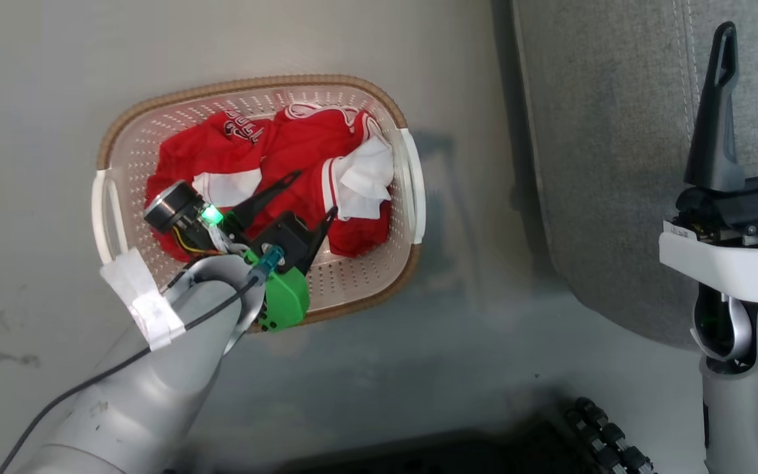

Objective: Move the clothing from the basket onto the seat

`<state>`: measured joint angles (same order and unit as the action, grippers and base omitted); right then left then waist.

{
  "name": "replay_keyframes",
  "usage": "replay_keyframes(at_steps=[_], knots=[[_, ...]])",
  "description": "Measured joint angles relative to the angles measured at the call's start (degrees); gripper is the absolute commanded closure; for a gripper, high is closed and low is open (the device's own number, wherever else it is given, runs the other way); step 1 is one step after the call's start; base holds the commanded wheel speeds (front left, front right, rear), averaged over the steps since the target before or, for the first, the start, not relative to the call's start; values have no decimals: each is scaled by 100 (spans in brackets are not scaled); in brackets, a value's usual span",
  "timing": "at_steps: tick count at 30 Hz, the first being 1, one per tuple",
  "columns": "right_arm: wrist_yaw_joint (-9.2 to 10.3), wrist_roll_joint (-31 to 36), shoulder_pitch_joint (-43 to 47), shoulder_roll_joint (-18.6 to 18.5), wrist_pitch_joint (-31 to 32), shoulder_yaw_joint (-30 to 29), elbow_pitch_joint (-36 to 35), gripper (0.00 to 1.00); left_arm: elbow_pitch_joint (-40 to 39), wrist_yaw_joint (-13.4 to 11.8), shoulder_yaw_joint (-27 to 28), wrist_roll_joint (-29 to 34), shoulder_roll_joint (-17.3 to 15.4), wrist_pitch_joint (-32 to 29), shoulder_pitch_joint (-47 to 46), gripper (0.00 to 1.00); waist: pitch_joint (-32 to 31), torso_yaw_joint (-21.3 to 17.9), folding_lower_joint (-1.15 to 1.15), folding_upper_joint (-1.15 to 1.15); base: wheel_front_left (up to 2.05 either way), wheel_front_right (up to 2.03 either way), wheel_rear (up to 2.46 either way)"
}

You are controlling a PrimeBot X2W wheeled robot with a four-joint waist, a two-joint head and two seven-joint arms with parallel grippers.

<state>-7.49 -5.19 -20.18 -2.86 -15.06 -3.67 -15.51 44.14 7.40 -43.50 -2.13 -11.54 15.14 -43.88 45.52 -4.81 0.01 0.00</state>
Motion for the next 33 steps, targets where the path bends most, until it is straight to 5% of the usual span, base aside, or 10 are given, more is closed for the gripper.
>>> replay_keyframes(at_steps=[15, 23, 29, 30, 31, 32, 33], knots=[[-1, -190, -174, 4, 0, 129, -409, 0, 1945, 0, -701, 26, 326, -1, -1318, 0, 969, -426, 0, 0, 0, 0, 0], [-1, -237, -256, -1, 0, 47, -676, 0, 2696, -396, -750, 118, 477, -47, -1688, 0, 1277, -535, 0, 0, 0, 0, 0], [-1, -113, -263, 0, 0, 86, -839, 0, 2860, -421, -662, -87, 521, -172, -1760, 0, 1438, -554, 0, 0, 0, 0, 0], [-1, -113, -263, 0, 0, 75, -864, 0, 2871, -405, -678, -86, 522, -172, -1770, 10, 1458, -557, 0, 0, 0, 0, 0], [-1, -113, -263, 0, 0, 64, -884, 0, 2878, -388, -695, -86, 523, -171, -1782, 60, 1473, -558, 0, 0, 0, 0, 0], [-1, -111, -263, 0, 0, 52, -901, 0, 2883, -388, -689, -89, 524, -163, -1789, 100, 1483, -555, 0, 0, 0, 0, 0], [-1, -102, -261, 0, 0, 36, -913, 0, 2888, -388, -682, -118, 530, -144, -1798, 100, 1489, -544, 0, 0, 0, 0, 0]])
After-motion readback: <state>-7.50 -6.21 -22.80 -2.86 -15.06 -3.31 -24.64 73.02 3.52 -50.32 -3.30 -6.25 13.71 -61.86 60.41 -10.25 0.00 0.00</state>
